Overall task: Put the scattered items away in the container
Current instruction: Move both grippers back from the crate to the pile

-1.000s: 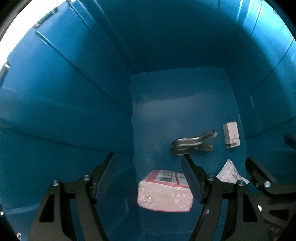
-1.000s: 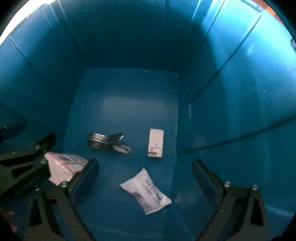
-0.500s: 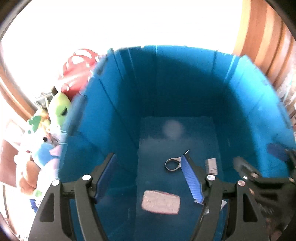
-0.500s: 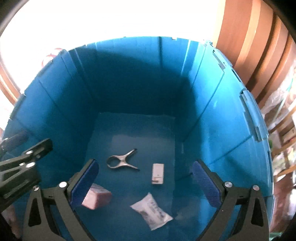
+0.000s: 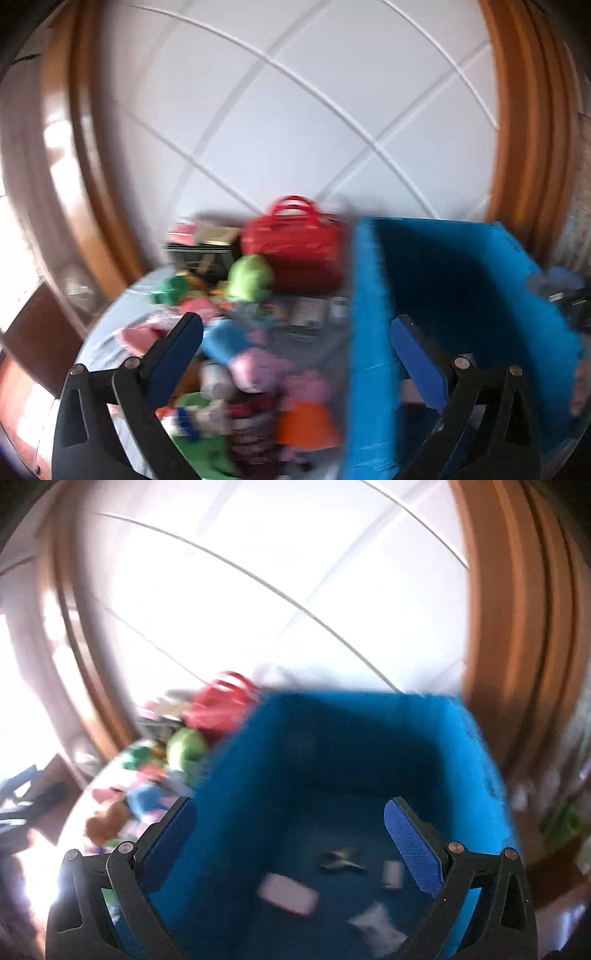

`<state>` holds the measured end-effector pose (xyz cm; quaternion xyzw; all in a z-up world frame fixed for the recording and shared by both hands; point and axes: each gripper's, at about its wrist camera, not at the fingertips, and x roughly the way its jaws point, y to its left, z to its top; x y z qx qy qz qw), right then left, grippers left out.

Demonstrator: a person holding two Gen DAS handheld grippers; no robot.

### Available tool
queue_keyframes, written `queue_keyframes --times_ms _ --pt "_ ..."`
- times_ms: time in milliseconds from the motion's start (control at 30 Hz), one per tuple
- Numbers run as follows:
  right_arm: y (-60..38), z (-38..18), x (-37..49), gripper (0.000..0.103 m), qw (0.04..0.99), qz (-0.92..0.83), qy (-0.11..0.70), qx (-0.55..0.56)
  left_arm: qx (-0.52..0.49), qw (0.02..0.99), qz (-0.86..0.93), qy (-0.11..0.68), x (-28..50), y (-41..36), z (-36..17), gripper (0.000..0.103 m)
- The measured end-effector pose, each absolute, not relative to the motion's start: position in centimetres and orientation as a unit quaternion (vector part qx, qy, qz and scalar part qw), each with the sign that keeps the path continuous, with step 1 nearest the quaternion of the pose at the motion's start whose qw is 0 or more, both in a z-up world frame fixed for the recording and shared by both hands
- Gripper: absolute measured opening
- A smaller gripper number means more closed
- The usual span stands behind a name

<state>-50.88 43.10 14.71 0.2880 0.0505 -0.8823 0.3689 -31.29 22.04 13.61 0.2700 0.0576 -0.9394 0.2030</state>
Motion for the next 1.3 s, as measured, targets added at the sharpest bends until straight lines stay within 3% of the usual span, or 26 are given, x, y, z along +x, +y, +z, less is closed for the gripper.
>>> queue_keyframes --times_ms 167,333,700,967,1300 --pt "37.4 15.2 -43.0 0.103 0.413 -0.878 0.044 0.239 0.226 0.232 -0.942 0.085 -23.6 14.9 11.8 0.103" --pt "29.4 14.0 -36.5 0.103 0.433 -0.873 0.051 0.220 0.250 0.260 -0.929 0.086 -18.6 7.1 7.5 0.103" --pt "15.4 1.8 -30.5 0.103 0.375 -0.852 0.080 0.356 0.355 0.228 -0.898 0.128 -13.5 -8.7 -3.3 0.103" --pt "13.2 -5.4 -30.7 0.103 0.365 -0.826 0.108 0.416 0.369 0.273 -0.876 0.148 -11.6 -12.5 -7.9 0.103" --pt "9.0 -7.9 -29.0 0.103 0.401 -0.801 0.109 0.431 0.413 0.286 -0.852 0.150 -11.1 -15.3 -12.7 0.103"
